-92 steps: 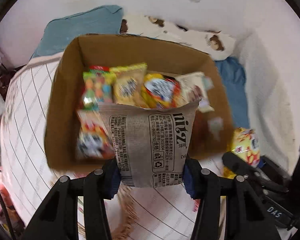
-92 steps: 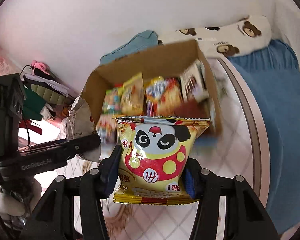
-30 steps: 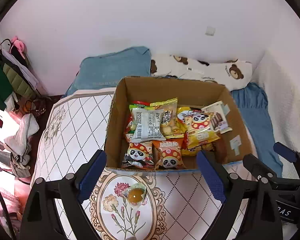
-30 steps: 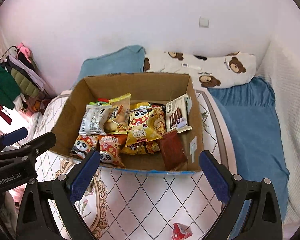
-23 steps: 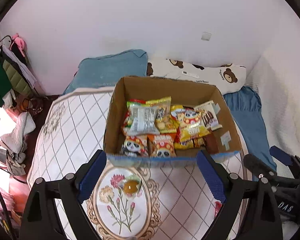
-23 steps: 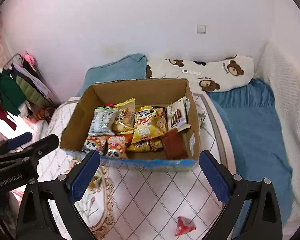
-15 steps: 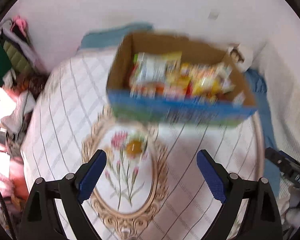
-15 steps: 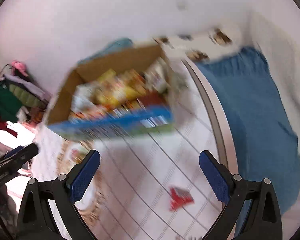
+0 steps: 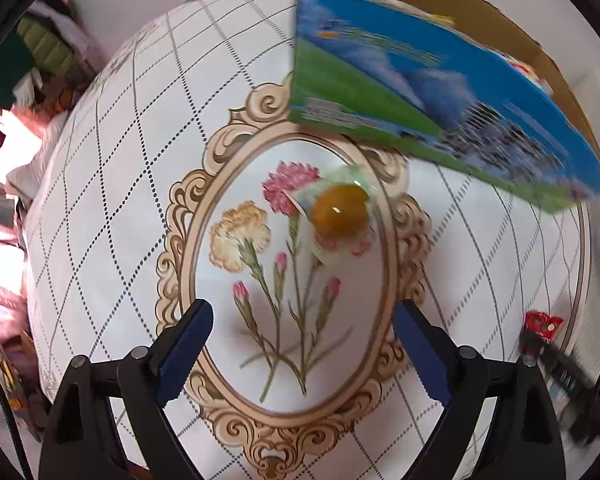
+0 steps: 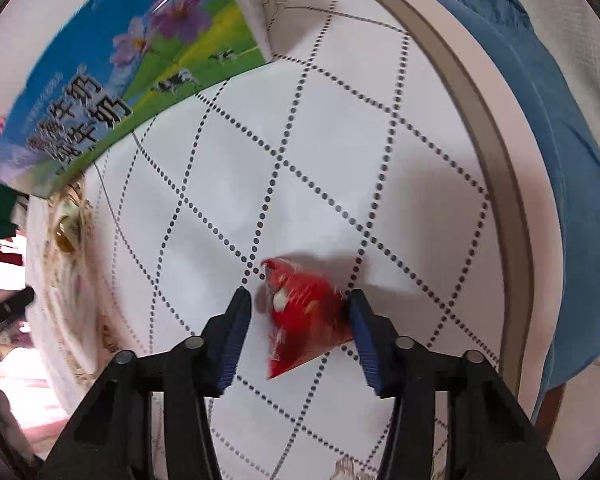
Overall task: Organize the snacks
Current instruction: 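Grasp the round yellow cake with left tool while right tool grasps the red candy, then carry the cake and red candy into the box and open both tools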
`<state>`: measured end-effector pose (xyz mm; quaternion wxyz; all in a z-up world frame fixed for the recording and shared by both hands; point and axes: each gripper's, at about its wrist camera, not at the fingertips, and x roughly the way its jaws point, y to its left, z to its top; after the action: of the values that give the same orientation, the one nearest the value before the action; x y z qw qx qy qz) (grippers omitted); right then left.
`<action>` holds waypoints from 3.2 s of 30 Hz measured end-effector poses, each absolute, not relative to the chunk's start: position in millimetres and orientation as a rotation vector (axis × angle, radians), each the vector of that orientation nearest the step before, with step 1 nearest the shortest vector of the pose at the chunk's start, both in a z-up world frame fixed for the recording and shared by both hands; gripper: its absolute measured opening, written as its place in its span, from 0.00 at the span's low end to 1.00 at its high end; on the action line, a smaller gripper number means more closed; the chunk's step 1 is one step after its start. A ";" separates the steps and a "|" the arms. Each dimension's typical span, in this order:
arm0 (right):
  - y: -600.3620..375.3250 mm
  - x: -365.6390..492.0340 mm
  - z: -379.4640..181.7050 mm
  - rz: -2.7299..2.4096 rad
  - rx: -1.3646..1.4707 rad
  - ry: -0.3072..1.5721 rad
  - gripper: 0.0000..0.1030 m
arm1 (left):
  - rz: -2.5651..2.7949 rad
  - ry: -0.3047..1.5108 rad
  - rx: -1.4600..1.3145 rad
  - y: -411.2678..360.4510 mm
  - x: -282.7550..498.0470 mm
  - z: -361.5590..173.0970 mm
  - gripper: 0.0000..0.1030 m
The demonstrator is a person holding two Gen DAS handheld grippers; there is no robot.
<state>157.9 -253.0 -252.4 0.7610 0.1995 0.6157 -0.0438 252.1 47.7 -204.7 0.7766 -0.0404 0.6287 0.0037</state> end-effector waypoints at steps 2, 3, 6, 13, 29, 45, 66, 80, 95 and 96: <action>-241.5 159.9 -251.4 -0.069 0.433 1.334 0.41 | 0.025 1.380 -0.114 55.8 263.7 -211.0 0.90; -234.5 161.4 -250.0 -0.054 0.423 1.329 0.41 | 0.021 1.384 -0.119 57.4 271.0 -213.9 0.90; -212.1 170.1 -245.5 -0.016 0.388 1.321 0.41 | 0.004 1.389 -0.091 54.5 290.0 -221.7 0.90; -190.0 191.2 -241.7 -0.002 0.316 1.343 0.42 | -0.074 1.389 0.005 35.8 319.3 -241.0 0.75; -177.6 183.9 -227.5 0.050 0.271 1.315 0.39 | -0.217 1.495 -0.062 25.3 232.0 -249.8 0.56; -176.8 167.6 -135.3 0.162 0.320 1.144 0.38 | -0.391 1.294 -0.134 -20.6 248.4 -121.3 0.55; -181.8 357.6 -138.8 0.161 0.336 1.256 0.40 | -0.232 1.429 -0.009 -25.3 418.7 -136.2 0.57; -192.7 366.9 -131.4 -0.015 0.194 1.291 0.96 | -0.175 1.427 0.005 -24.6 412.6 -132.6 0.89; -196.6 356.8 -115.9 -0.100 0.137 1.234 0.96 | -0.143 1.339 0.029 -21.8 396.9 -118.2 0.89; -196.4 355.0 -113.1 -0.102 0.133 1.226 0.96 | -0.142 1.328 0.030 -21.4 394.8 -114.9 0.89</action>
<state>355.0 -196.4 -113.1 0.8147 0.0624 0.5745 -0.0478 394.8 -21.4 -114.9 0.7851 0.0140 0.6157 -0.0659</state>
